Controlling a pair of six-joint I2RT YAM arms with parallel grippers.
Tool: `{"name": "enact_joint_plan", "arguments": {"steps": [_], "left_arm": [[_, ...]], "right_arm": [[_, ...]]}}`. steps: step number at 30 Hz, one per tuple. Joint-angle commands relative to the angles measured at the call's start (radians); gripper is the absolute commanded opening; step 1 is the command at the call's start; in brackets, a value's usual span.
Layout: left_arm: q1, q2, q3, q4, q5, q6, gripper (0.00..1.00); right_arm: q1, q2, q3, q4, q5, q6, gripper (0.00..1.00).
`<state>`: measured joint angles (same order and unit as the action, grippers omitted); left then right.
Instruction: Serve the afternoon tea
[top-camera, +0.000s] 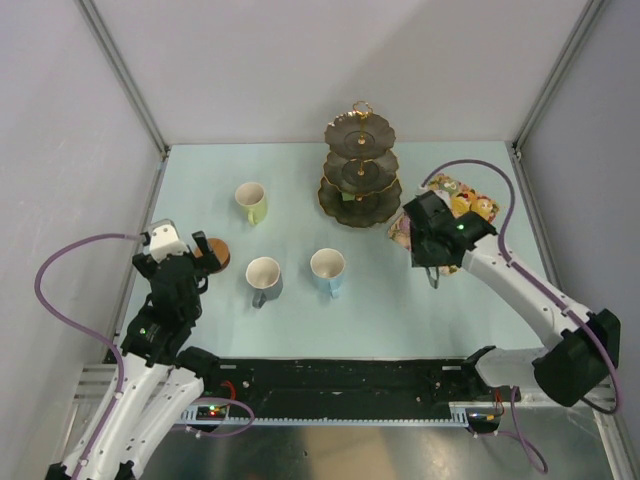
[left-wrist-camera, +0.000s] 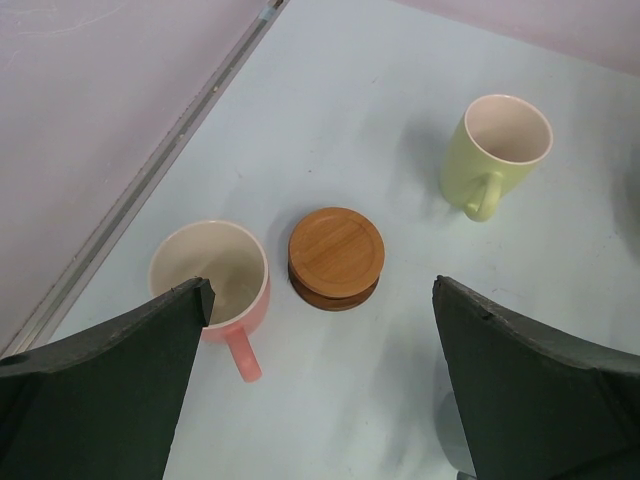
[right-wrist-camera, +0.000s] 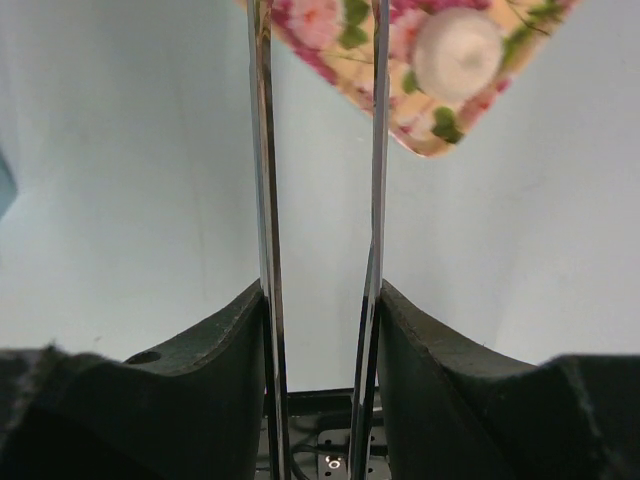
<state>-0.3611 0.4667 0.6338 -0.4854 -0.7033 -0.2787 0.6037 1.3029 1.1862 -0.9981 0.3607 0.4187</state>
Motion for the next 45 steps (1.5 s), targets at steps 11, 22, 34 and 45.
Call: {"name": "enact_joint_plan", "arguments": {"steps": [11,22,34,45], "left_arm": [[-0.012,0.006,-0.008,0.040,-0.003,0.019,1.00],[-0.012,0.000,-0.009,0.041,0.003,0.021,1.00],[-0.015,-0.005,-0.010,0.043,0.003,0.022,1.00],[-0.015,-0.004,-0.011,0.045,0.002,0.024,1.00]], "right_arm": [[-0.302,-0.083,-0.076,0.256,-0.195,-0.120,0.49],[-0.369,0.025,-0.076,0.346,-0.220,-0.186,0.52],[-0.377,0.138,-0.076,0.371,-0.191,-0.210,0.55],[-0.378,0.189,-0.085,0.341,-0.194,-0.202,0.50]]}}
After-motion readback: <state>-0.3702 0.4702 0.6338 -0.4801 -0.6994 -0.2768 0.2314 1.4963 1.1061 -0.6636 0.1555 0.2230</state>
